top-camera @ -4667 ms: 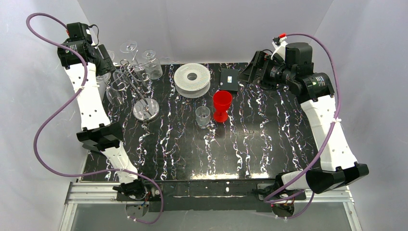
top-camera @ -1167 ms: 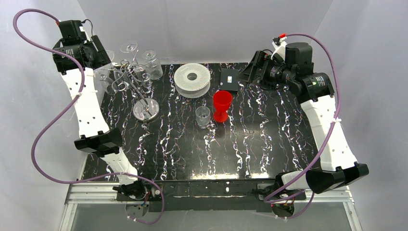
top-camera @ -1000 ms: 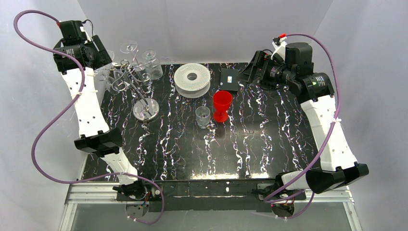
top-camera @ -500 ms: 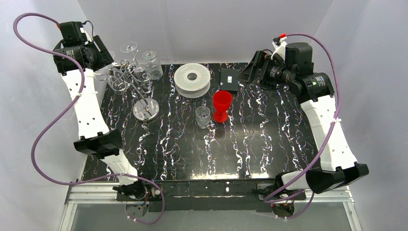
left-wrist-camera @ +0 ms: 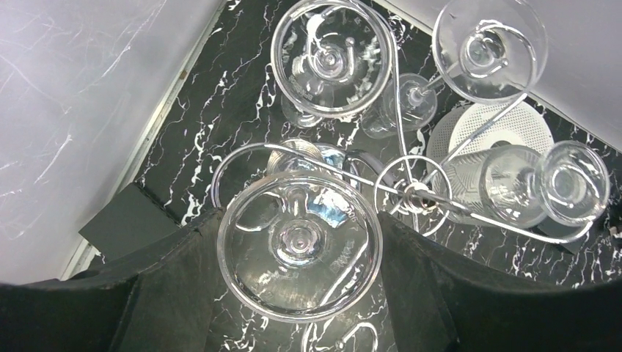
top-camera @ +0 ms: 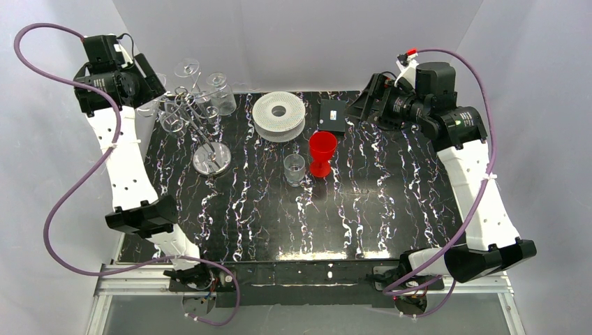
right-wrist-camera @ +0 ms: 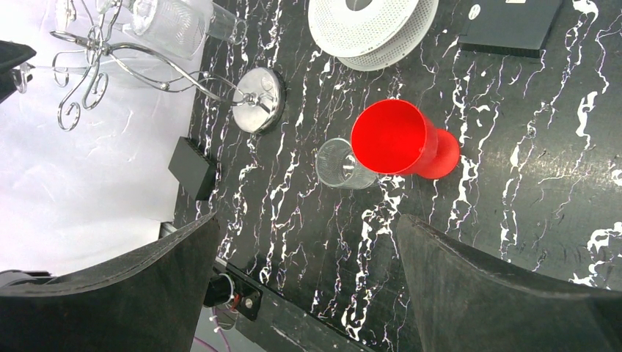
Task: Take the wine glass off the wine glass rack
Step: Pick up the wine glass from the wine rack, then place the wine glass at the center of the board.
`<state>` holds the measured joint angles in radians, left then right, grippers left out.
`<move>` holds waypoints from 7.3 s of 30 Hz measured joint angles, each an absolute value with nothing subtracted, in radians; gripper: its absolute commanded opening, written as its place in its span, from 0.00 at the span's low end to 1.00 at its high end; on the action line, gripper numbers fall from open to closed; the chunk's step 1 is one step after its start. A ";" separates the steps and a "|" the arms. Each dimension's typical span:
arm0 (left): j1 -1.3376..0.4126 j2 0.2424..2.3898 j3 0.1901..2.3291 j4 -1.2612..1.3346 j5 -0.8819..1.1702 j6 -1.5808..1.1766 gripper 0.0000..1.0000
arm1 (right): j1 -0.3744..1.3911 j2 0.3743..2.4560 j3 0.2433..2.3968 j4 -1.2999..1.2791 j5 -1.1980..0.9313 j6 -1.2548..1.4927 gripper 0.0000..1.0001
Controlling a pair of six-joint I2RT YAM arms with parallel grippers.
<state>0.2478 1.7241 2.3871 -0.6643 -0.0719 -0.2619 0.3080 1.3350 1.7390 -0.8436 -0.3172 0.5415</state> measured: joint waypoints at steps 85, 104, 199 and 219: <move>0.029 1.178 1.815 -0.781 0.477 -0.192 0.26 | 0.473 1.301 1.663 -0.525 -0.719 0.570 0.92; -0.200 1.347 1.927 -0.712 0.686 -0.326 0.26 | 0.592 1.379 1.612 -0.281 -0.923 0.536 0.81; -0.488 1.718 2.347 -0.602 0.739 -0.538 0.97 | 0.677 1.407 1.530 -0.320 -0.904 0.419 0.01; -0.480 1.602 2.263 -0.574 0.593 -0.504 0.98 | 0.652 1.381 1.523 -0.376 -0.759 0.440 0.01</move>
